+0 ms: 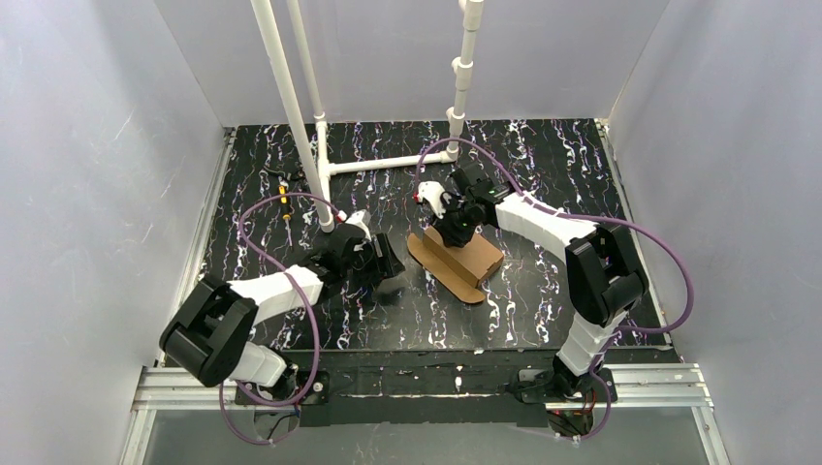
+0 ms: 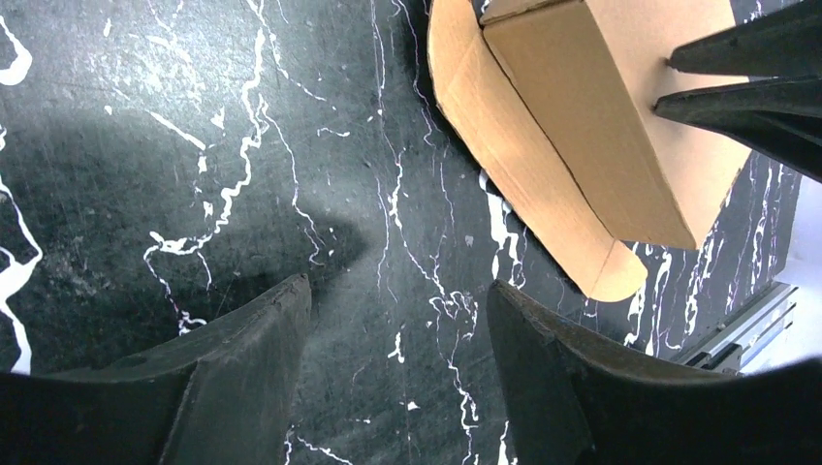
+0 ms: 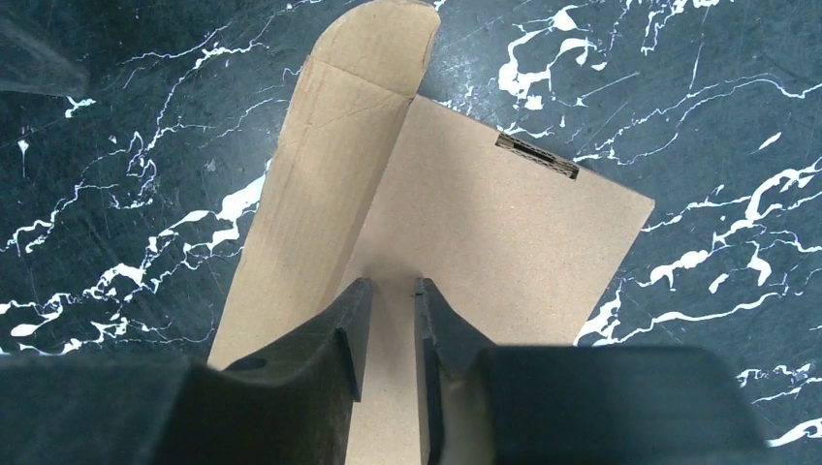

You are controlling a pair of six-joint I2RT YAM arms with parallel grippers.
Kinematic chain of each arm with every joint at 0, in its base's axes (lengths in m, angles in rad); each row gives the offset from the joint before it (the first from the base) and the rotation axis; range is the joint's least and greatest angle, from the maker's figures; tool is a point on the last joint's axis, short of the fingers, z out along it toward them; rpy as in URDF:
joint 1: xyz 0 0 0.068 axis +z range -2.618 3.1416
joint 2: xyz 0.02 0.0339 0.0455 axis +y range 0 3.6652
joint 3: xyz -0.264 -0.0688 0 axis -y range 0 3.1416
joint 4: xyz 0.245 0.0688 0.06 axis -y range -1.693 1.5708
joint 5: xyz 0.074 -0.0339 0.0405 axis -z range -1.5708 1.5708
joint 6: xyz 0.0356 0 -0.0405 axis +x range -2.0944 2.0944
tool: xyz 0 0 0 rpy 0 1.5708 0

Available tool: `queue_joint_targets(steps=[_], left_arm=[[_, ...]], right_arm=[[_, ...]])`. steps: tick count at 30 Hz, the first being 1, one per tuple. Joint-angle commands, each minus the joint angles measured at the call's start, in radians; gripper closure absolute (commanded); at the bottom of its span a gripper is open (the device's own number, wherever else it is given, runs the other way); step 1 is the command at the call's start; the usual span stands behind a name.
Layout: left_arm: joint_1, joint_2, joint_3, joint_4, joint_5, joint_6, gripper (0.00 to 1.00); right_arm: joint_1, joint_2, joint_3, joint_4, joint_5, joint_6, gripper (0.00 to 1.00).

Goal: Fold the paper box

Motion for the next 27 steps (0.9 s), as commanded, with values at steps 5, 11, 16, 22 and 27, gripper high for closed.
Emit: queue_joint_targets(steps=[5,11,16,22,27], left_arm=[[0.026,0.093,0.077,0.079,0.032,-0.001,0.39],[0.031,0.194,0.114,0.153,0.072,0.016,0.36],[0.039,0.298,0.157,0.18,0.075,0.006,0.33],[0.048,0.353,0.17,0.193,-0.015,-0.062,0.33],[0.049,0.379,0.157,0.196,-0.032,-0.091,0.4]], right_arm=[[-0.001,0.021,-0.051,-0.001,-0.015,0.003,0.75],[-0.001,0.013,-0.096,0.002,-0.058,-0.002,0.74],[-0.001,0.004,-0.102,0.001,-0.078,-0.005,0.74],[-0.012,-0.012,-0.1,-0.011,-0.113,-0.015,0.73],[-0.031,-0.014,-0.098,-0.012,-0.143,-0.013,0.72]])
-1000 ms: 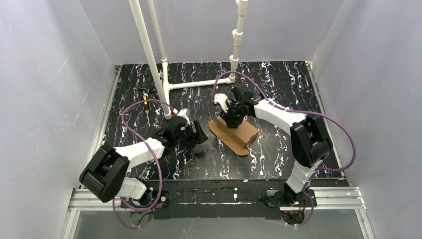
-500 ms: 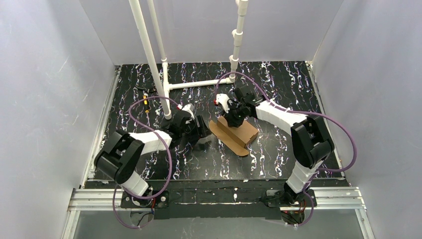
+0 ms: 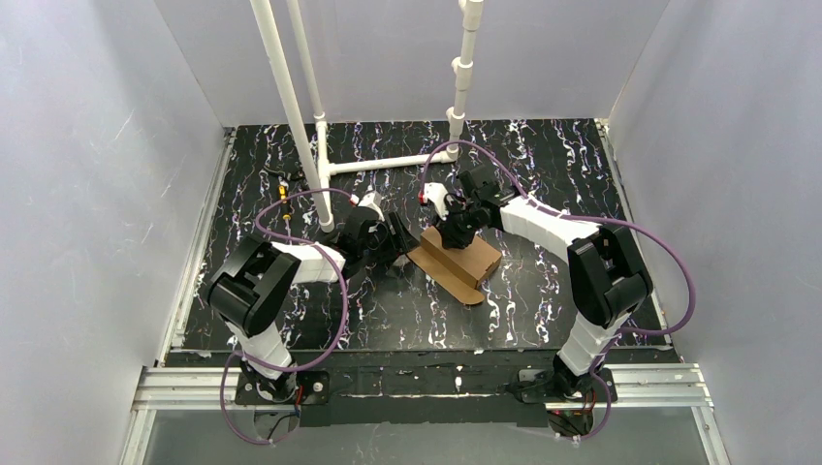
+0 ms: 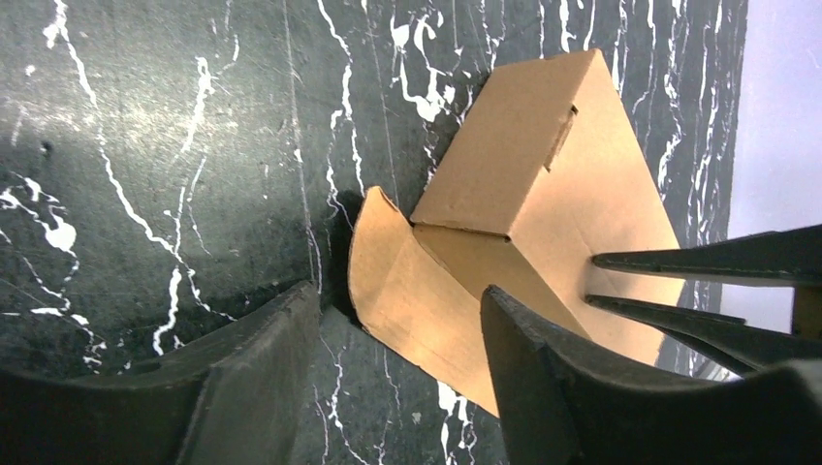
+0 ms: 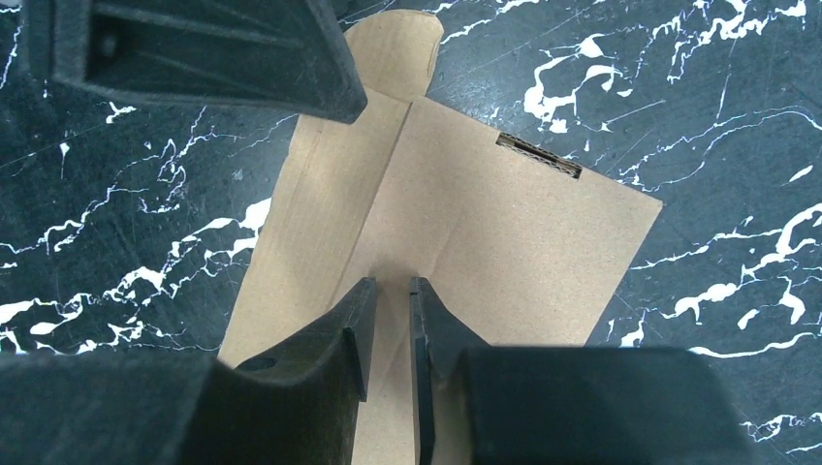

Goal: Fold the paper box

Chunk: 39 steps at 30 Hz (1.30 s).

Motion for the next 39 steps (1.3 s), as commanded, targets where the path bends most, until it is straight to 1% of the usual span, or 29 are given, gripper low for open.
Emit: queue_joint_targets(steps=[1,8,13,16,18,21,23,27,33,39], left_arm=[[0.014,0.058,-0.008,-0.059,-0.043,-0.023,0.42],[0.015,0.106,-0.015,0.049,0.037,-0.027,0.59],[0.015,0.086,-0.043,0.09,0.057,-0.023,0.64],[0.015,0.071,-0.063,0.122,0.072,-0.012,0.68],[0.014,0.069,-0.068,0.143,0.095,-0.005,0.77],[0.014,0.076,-0.074,0.168,0.135,0.001,0.95],[0.012,0.072,-0.083,0.18,0.149,0.005,1.0],[-0.002,0.034,-0.12,0.191,0.144,0.037,1.0],[-0.026,-0.021,-0.15,0.191,0.129,0.106,0.94],[-0.047,-0.024,-0.145,0.189,0.123,0.147,0.87]], right_arm=[[-0.01,0.002,-0.035,-0.086,-0.048,0.0,0.72],[-0.026,-0.001,-0.034,-0.091,-0.075,0.004,0.72],[-0.035,0.0,-0.036,-0.091,-0.086,0.005,0.72],[-0.039,-0.001,-0.034,-0.093,-0.093,0.006,0.72],[-0.041,-0.002,-0.035,-0.096,-0.099,0.001,0.71],[-0.045,-0.003,-0.036,-0.107,-0.111,-0.014,0.7],[-0.046,-0.005,-0.037,-0.113,-0.12,-0.021,0.7],[-0.046,-0.005,-0.041,-0.12,-0.139,-0.031,0.69],[-0.046,0.004,-0.046,-0.14,-0.153,-0.048,0.69],[-0.046,0.006,-0.048,-0.144,-0.155,-0.053,0.69]])
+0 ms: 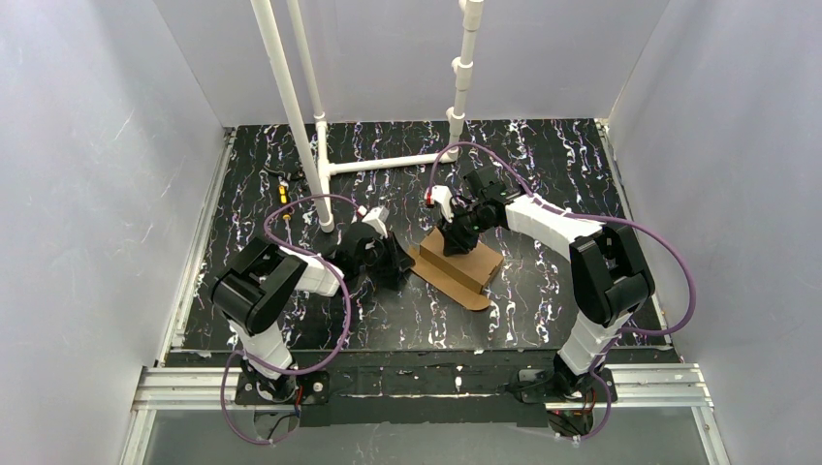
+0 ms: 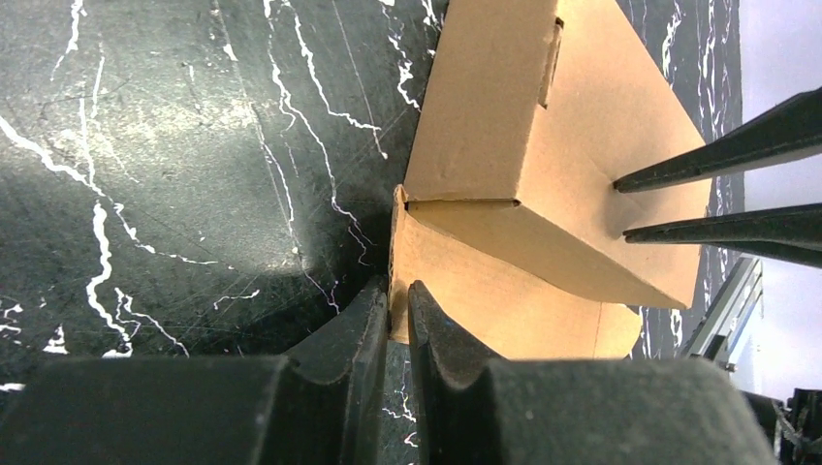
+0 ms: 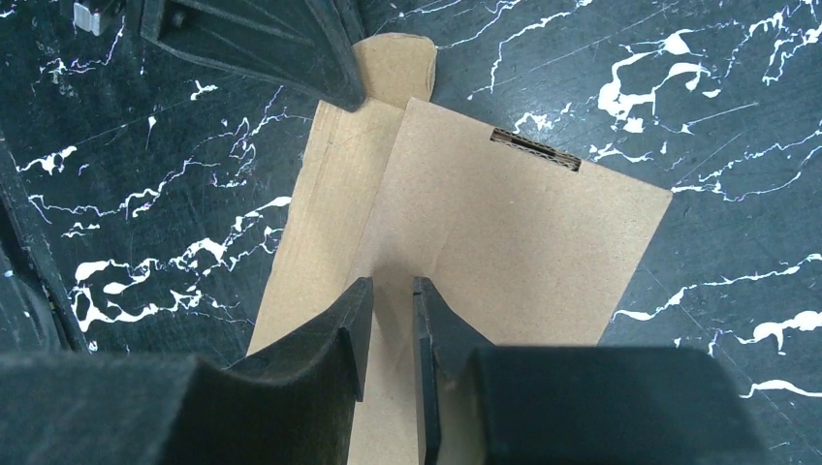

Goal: Fold the paper box

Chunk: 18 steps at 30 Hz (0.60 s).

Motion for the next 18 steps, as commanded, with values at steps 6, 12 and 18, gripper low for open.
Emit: queue_joint_targets(steps=[6,12,18], left_arm=[[-0.043,-0.071,-0.029,-0.026,-0.058,0.135,0.85],[-0.049,-0.071,-0.02,-0.028,-0.097,0.2,0.89],[-0.07,-0.081,-0.008,-0.027,-0.128,0.261,0.91]], right_arm=[[0.0,0.012,-0.035,-0.088,0.011,-0.019,0.69],[0.0,0.014,-0.035,-0.088,0.011,-0.019,0.69],[0.0,0.02,-0.035,-0.088,0.011,-0.021,0.69]])
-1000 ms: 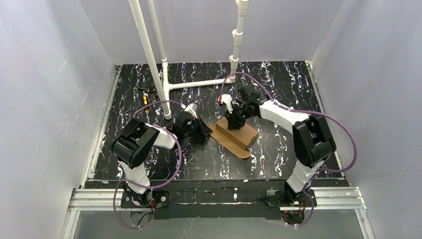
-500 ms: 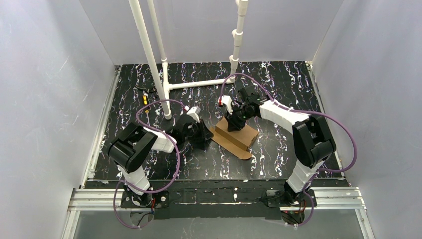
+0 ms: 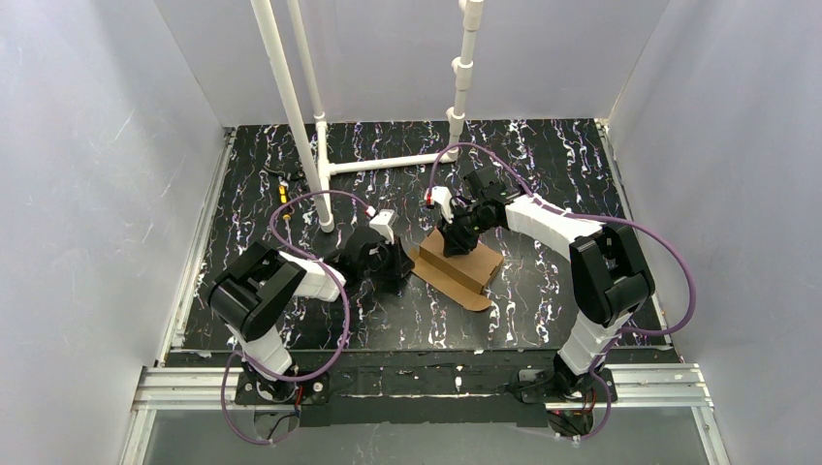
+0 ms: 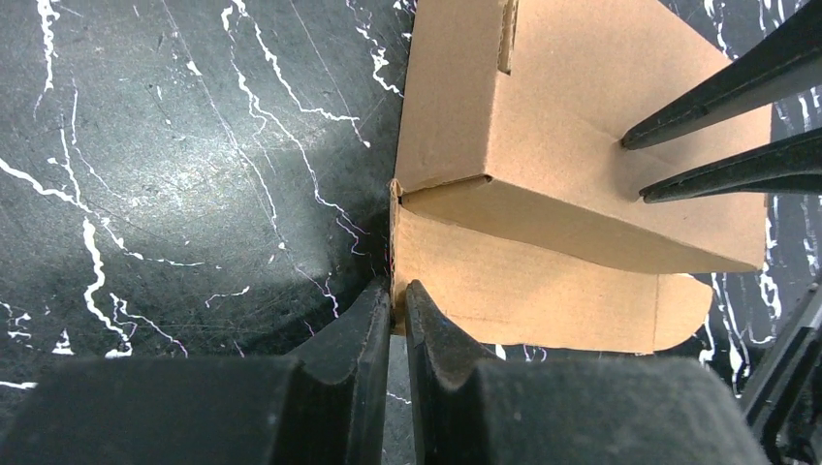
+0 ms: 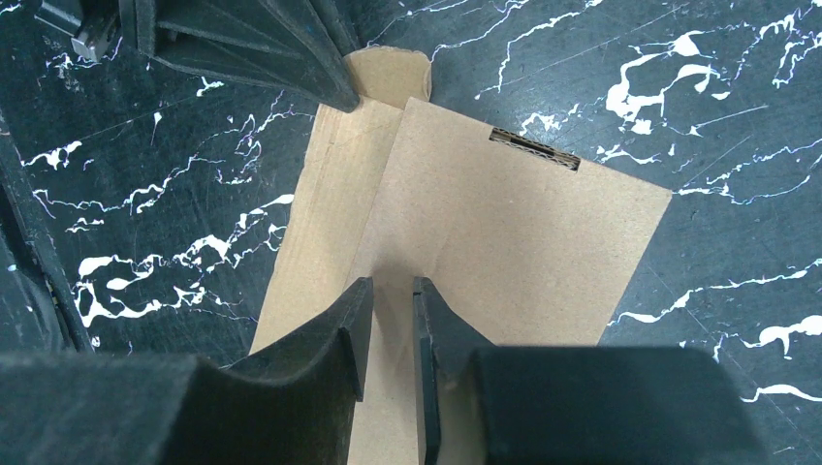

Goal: Fold the paper box

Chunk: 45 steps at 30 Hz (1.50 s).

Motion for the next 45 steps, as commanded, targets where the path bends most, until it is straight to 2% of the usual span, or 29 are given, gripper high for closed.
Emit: queue_joint_targets(steps=[1,13,32,45], left_arm=[[-0.024,-0.053,0.01,-0.024,-0.063,0.095,0.9],[-0.099,-0.085,0.013,-0.025,-0.131,0.2,0.94],[-0.113,-0.089,0.096,-0.129,-0.133,0.204,0.95],[-0.122,-0.108,0.085,-0.139,-0.117,0.245,1.0]], right_arm=[[0.0,0.02,-0.033,-0.079,0.021,-0.006,0.69],[0.0,0.026,-0.033,-0.076,0.021,-0.003,0.69],[0.002,0.037,-0.033,-0.076,0.023,0.006,0.72],[0.002,0.049,-0.034,-0.062,0.054,0.029,0.73]])
